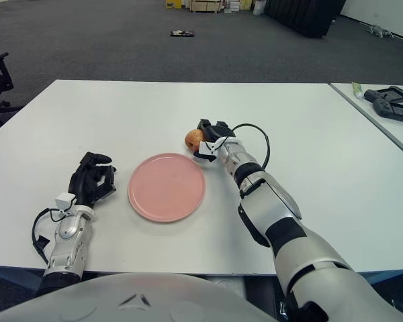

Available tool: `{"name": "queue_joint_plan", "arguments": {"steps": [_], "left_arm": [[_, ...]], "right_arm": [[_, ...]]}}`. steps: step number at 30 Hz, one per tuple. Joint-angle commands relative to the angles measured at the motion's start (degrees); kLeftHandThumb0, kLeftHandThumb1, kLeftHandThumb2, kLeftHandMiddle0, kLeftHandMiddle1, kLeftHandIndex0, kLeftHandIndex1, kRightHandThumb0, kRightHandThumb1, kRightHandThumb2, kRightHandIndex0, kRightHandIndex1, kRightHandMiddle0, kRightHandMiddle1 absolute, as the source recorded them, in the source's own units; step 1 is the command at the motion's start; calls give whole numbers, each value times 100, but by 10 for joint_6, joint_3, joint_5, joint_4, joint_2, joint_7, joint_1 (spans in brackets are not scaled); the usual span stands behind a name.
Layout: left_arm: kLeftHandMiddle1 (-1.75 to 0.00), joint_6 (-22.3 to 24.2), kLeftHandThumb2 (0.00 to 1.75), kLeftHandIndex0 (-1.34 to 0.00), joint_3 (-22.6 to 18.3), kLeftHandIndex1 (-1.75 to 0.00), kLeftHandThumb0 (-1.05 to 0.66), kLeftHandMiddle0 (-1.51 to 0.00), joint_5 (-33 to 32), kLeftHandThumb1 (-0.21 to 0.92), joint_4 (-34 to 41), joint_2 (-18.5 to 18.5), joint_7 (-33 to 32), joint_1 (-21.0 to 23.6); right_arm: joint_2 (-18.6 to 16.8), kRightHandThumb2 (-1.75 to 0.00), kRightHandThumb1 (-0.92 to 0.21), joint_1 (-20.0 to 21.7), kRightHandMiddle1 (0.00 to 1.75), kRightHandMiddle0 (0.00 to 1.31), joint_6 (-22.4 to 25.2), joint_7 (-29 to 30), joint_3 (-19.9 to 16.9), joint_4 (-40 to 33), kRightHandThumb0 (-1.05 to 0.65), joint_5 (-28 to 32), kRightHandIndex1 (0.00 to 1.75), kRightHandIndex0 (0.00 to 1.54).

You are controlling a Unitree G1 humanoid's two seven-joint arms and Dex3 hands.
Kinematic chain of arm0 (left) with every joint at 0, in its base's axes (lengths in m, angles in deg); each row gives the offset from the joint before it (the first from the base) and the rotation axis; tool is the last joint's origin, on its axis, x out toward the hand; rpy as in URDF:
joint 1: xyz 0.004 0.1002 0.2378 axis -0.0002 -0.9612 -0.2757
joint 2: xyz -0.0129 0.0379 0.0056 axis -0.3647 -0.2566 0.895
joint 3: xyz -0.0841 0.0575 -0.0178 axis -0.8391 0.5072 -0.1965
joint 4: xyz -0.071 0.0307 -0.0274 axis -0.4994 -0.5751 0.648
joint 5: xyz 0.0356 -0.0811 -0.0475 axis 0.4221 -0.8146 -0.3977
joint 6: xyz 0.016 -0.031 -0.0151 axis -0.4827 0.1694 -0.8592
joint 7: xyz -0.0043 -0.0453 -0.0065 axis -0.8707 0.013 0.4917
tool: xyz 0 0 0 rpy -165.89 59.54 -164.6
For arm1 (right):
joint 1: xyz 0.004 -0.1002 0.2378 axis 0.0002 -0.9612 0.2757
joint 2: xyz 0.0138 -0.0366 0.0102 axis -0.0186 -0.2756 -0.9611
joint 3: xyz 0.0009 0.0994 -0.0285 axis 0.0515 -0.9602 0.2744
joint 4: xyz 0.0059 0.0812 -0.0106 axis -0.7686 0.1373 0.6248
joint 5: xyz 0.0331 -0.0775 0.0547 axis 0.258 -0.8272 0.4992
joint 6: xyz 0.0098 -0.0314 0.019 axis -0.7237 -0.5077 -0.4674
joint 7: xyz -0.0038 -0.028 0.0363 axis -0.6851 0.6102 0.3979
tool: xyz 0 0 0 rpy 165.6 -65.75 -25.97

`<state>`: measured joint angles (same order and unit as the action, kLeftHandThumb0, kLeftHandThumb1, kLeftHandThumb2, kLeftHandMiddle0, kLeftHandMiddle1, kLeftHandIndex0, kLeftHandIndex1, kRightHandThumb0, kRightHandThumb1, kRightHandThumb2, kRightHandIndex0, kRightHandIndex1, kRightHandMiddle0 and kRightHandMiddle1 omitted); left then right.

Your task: Put the apple into the plate.

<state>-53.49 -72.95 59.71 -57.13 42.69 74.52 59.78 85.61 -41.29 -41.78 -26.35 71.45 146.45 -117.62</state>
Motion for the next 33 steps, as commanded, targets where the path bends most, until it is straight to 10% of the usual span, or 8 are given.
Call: {"name": "queue_joint_plan", "arguments": {"steps": [1,14,33], "left_arm": [[-175,26,110,-47,-1,-175,-42,-84,2,50,-18,0,-6,-19],[-175,28,108,-46,-3,-175,-42,-82,-3,51,-22,-1,-3,-18],[-175,39,107,-45,-5,-175,-41,-81,0,52,-26,-3,-8,-12]], "right_arm": [[-1,-110,-41,-29,174,46,2,-3,8,14,-8,-9,141,58],[-3,-160,-5,-30,175,57,13,73,16,12,-1,-17,166,86],[-13,-167,-2,-25,175,60,29,108,-15,2,-1,7,174,84]]}}
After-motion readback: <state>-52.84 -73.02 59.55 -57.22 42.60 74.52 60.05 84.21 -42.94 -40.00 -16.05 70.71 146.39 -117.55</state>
